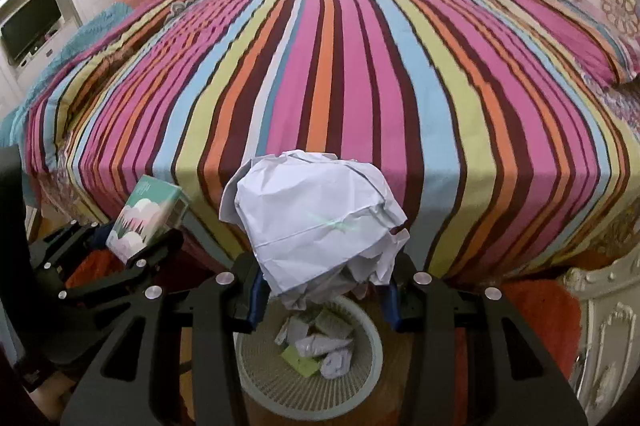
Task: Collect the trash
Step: 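Lift and carry the tissue pack and paper ball over the wastebasket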
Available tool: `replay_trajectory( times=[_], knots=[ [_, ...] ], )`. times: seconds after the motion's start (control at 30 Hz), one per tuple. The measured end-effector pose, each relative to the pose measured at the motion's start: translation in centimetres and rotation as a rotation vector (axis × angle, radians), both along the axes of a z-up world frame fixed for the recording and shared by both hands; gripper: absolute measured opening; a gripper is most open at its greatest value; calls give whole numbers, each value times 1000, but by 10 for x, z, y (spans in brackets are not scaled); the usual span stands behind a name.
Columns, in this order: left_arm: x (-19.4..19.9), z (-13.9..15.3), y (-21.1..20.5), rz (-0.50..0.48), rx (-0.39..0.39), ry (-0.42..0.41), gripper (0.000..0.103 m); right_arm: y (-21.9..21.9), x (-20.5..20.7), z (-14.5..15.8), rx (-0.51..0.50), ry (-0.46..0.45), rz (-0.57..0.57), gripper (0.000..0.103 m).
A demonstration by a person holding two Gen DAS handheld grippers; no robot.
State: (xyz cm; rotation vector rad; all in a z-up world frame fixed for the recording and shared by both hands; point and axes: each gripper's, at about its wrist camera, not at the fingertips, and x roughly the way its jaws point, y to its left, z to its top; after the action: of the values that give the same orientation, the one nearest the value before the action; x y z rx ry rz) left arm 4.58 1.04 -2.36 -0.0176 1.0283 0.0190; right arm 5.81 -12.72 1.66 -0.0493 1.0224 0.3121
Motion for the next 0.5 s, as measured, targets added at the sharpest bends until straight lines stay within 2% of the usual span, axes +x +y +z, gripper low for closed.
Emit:
replay_trajectory(
  times=[0.23,0.5],
  knots=[
    [-13,-23,-3,-6,-34,88,51,-3,-10,-18,10,105,-6,42],
    [-10,-54,-11,-31,-57,233,51,-4,-13,-56,10,298,-17,42]
  ],
)
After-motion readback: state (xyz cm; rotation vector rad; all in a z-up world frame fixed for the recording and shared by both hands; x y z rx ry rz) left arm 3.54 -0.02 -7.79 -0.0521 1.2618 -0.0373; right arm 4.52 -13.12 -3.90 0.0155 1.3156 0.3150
